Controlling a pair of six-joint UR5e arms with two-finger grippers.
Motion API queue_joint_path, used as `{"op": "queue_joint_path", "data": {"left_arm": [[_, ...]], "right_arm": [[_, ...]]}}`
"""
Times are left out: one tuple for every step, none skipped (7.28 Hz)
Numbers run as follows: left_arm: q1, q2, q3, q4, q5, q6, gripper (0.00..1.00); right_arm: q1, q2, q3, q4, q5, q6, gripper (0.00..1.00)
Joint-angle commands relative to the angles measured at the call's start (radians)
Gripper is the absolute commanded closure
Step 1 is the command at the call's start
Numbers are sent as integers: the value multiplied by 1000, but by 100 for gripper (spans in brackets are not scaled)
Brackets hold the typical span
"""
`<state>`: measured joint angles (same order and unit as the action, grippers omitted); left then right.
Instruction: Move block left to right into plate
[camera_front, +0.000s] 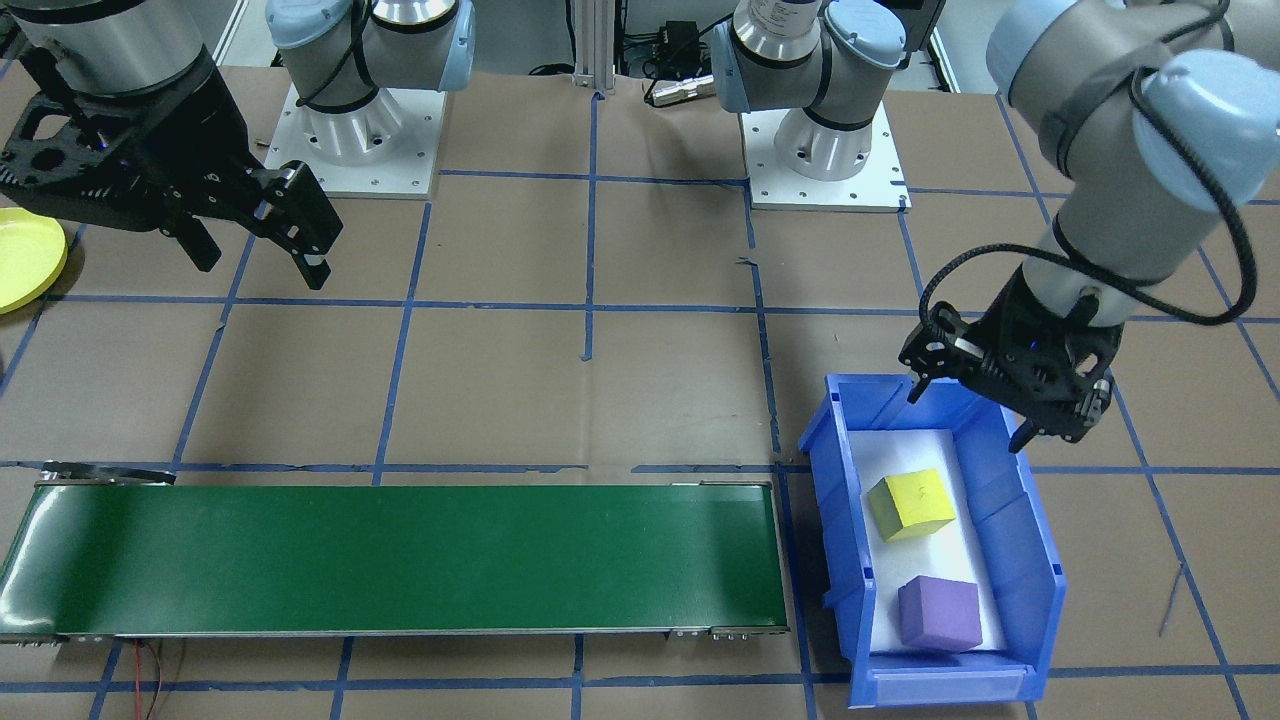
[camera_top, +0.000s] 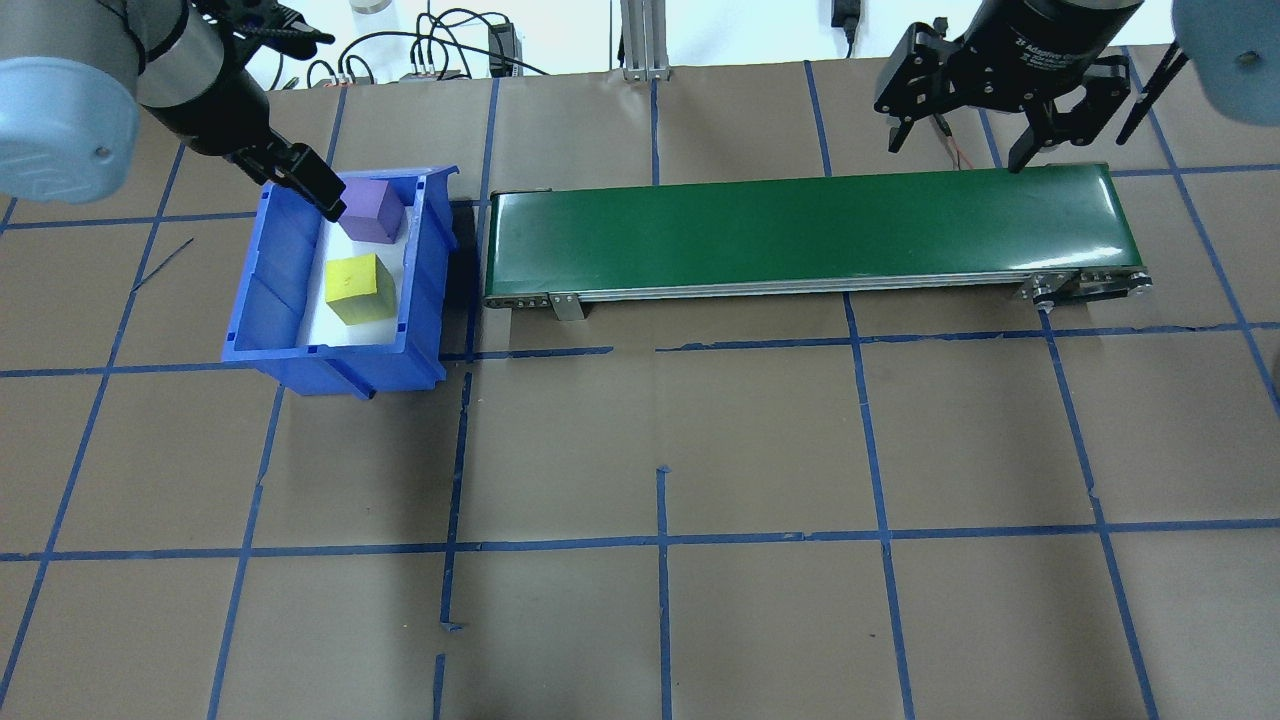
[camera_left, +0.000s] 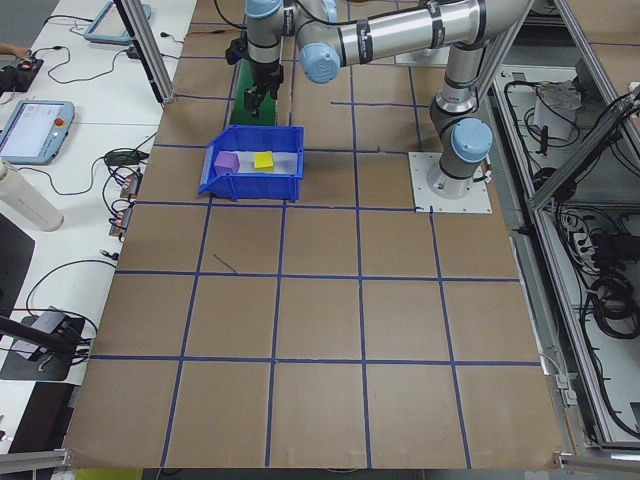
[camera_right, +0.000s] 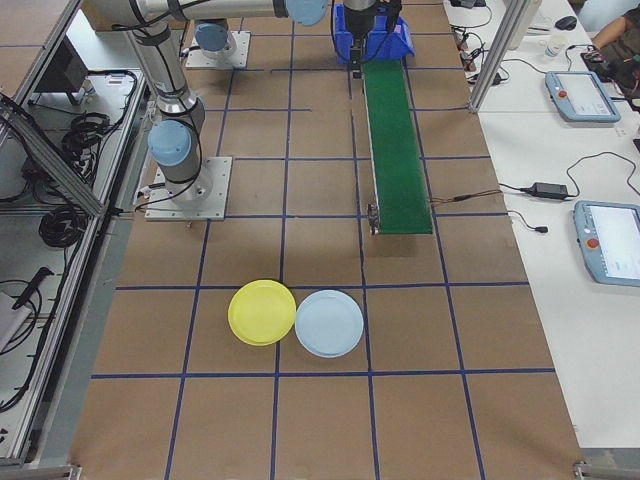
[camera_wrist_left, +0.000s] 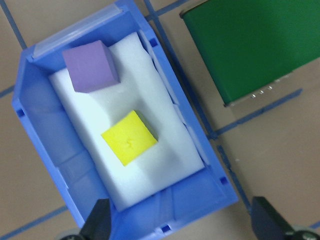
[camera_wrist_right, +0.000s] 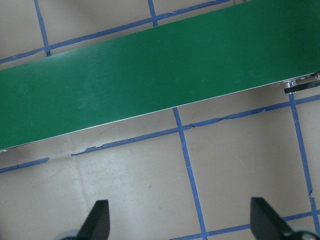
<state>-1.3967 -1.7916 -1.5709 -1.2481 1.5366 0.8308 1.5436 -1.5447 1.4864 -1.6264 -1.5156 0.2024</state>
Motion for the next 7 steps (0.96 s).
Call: {"op": "queue_joint_path", "data": {"left_arm": [[7,-104,3,77,1,316,0],[7,-145,12,122,2,540,0],[8,-185,20,149,8,753,0],[8,-234,22,241,10,907,0],[8,-273,66,257,11,1042,0],[8,-329,139,245,16,1126,0],[7,-362,165,230,17,1148,0]], "right_arm": [[0,0,-1,0,0,0,0],[0,0,0,-1,0,0,0],[0,0,-1,-1,0,-3,0],[0,0,0,-1,-2,-3,0],[0,0,0,0,0,-3,0],[0,0,0,0,-2,-5,0],[0,0,0,-1,0,-8,0]]}}
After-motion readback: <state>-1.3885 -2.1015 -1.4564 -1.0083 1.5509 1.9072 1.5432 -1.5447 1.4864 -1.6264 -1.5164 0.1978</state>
